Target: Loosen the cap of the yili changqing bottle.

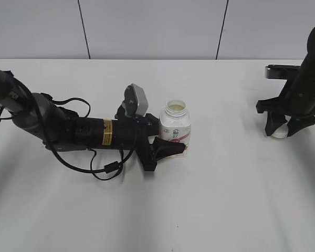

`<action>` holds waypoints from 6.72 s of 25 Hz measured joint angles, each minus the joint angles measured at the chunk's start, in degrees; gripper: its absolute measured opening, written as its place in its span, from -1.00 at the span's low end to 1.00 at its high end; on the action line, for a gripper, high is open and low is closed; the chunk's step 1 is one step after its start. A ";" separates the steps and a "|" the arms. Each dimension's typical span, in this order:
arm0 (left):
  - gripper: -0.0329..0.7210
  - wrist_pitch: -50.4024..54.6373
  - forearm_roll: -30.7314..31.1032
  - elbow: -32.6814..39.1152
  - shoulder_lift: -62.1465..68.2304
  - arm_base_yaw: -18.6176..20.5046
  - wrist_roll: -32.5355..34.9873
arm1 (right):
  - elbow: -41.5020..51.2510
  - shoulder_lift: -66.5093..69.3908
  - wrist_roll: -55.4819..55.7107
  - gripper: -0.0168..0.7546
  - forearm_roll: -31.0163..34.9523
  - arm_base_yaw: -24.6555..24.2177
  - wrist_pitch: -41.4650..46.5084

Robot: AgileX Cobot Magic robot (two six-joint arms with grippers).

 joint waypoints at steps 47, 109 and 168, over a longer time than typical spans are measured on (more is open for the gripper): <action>0.49 0.33 0.97 0.05 -4.58 -0.05 -3.10 | -9.48 0.00 1.44 0.48 0.62 0.00 15.34; 0.47 126.57 -60.64 -20.47 -31.01 11.00 16.94 | -25.94 -14.75 1.54 0.48 0.93 -0.06 22.99; 0.44 119.91 -71.43 38.57 -137.38 11.00 29.72 | 49.16 -121.76 -4.17 0.48 -3.64 -0.06 16.36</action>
